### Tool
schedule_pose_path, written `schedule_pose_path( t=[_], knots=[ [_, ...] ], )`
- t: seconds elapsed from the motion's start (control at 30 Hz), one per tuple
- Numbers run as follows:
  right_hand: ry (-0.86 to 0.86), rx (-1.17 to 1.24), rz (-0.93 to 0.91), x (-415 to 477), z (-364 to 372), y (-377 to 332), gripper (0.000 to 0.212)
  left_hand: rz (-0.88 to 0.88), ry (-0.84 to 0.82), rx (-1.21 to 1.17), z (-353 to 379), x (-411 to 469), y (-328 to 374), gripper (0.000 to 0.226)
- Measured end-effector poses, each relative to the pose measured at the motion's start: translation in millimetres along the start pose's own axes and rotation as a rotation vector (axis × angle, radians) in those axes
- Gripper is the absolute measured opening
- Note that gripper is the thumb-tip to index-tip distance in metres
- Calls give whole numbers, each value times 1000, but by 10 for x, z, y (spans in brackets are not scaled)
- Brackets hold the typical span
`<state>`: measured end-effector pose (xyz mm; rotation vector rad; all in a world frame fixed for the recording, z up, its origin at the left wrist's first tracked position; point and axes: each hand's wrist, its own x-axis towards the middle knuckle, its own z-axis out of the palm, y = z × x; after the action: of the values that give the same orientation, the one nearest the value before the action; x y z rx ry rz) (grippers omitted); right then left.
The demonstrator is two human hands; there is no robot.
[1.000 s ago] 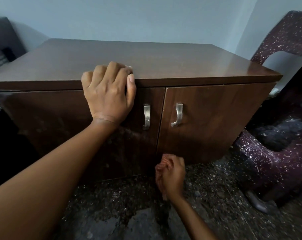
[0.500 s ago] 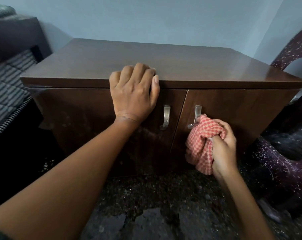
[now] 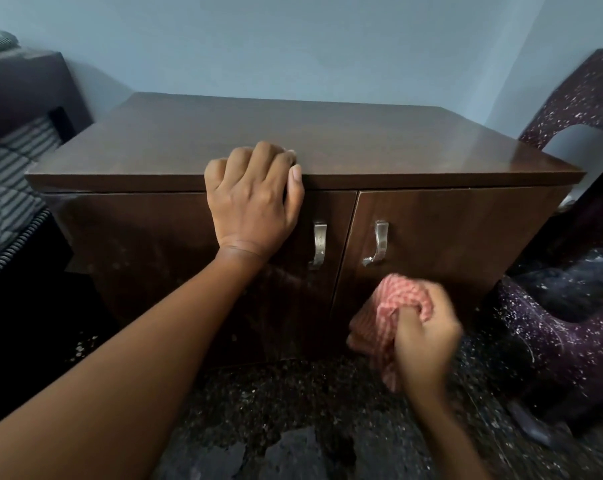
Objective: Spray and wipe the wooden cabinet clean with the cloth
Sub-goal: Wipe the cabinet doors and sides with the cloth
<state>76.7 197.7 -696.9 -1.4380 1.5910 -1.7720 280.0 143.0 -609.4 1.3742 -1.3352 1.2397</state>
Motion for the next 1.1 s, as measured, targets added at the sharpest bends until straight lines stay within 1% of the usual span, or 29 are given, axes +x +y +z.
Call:
schedule_pose_path(
  t=[0.07, 0.1, 0.17, 0.23, 0.27, 0.33, 0.43, 0.53, 0.6, 0.67, 0.7, 0.77, 0.87, 0.97, 1.0, 1.03, 1.1],
  knots=[
    [158, 25, -130, 124, -10, -267, 32, 8, -1, 3, -8, 8, 0, 36],
    [179, 28, -205, 196, 17, -386, 35, 7, 0, 7, -7, 12, 1, 36],
    [105, -28, -343, 315, 130, -535, 39, -2, -3, 4, -5, 16, 3, 37],
    [18, -160, -363, 347, 290, -530, 37, -9, -3, -9, -3, 9, 1, 37],
    [9, -220, -343, 338, 368, -482, 39, -11, -2, -10, 0, 6, -2, 37],
    [51, -277, -341, 286, 471, -370, 46, -9, -2, -11, -2, 9, -4, 37],
    [151, -185, -440, 245, 530, -211, 42, 2, -7, -1, -2, 8, -5, 37],
    [192, -138, -463, 243, 574, -89, 45, 6, -12, 2, -2, 10, -1, 36],
    [178, -140, -442, 210, 627, 54, 47, 4, -14, -1, -5, 14, 3, 36],
    [147, -118, -366, 118, 685, 218, 45, 4, -10, 1, -6, 9, 1, 36],
    [128, -125, -325, 51, 713, 286, 39, 6, -7, 1, -9, 8, -3, 36],
    [75, -216, -266, -98, 752, 460, 29, 13, 0, 4, -4, -5, -4, 36],
    [-76, -351, -199, -276, 696, 771, 28, 14, 2, 9, 4, -1, -9, 35],
    [-228, -323, -41, -427, 547, 1072, 25, 7, 2, 11, 8, 12, -19, 34],
    [-229, -288, -16, -468, 486, 1110, 29, 4, 5, 9, 11, 6, -19, 33],
    [-185, -241, 13, -485, 428, 1103, 31, 5, 8, 7, 18, 0, -15, 33],
    [-16, -116, 92, -415, 363, 911, 30, 8, 10, 6, 23, -3, -12, 33]
  ],
)
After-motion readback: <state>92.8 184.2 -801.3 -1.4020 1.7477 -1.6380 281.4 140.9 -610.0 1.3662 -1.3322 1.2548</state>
